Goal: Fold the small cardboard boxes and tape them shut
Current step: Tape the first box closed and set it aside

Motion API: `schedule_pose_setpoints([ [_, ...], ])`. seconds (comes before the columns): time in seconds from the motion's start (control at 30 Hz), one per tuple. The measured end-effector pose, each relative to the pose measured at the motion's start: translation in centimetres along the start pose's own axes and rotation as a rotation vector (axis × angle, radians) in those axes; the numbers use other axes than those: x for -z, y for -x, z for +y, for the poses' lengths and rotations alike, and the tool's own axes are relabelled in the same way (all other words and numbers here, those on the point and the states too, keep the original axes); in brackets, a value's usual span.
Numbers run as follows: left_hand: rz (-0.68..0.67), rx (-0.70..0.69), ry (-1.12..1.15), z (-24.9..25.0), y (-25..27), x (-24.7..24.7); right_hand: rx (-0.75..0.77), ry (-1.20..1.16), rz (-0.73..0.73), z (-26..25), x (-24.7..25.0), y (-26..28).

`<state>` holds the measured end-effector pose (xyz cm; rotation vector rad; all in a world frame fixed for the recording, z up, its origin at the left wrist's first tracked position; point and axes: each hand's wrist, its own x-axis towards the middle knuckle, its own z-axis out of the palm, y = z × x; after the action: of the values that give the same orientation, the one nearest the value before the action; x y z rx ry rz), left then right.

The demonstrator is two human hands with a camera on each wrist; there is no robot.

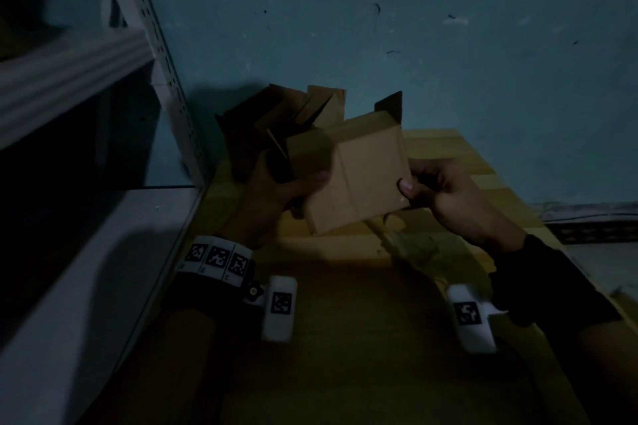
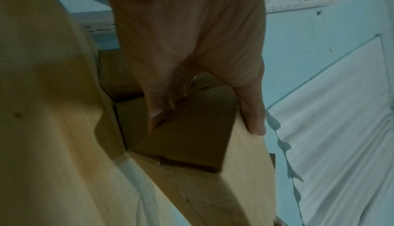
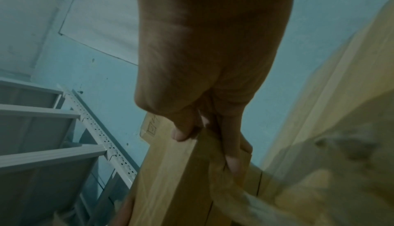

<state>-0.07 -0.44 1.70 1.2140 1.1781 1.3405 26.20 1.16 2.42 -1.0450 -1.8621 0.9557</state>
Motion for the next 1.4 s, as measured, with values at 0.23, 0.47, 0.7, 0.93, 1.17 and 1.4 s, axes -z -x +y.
schedule_pose_setpoints([
  [0.23, -0.020, -0.019, 0.012, -0.2, -0.5, 0.4, -0.023, -0.026, -0.088, 0.0, 0.7, 0.3],
  [0.47, -0.044, -0.049, 0.094, -0.4, -0.8, 0.9, -0.014, -0.132, -0.092, -0.6, 0.6, 0.6],
  [0.7, -0.050, -0.034, 0.189, -0.6, -0.8, 0.6, 0.006, -0.166, 0.034, -1.9, -0.6, 0.4],
  [0.93, -0.057, -0.049, 0.164, -0.8, -1.0, 0.5, 0.038, -0.165, 0.061, -1.1, -0.8, -0.1],
  [1.17, -0.078, -0.013, 0.189, -1.2, -1.1, 1.3, 0.049, -0.091, -0.043, -0.5, -0.2, 0.2],
  [1.4, -0.079, -0.016, 0.156, -0.8, -1.0, 1.3, 0.059, -0.080, -0.098, -0.3, 0.7, 0.4],
])
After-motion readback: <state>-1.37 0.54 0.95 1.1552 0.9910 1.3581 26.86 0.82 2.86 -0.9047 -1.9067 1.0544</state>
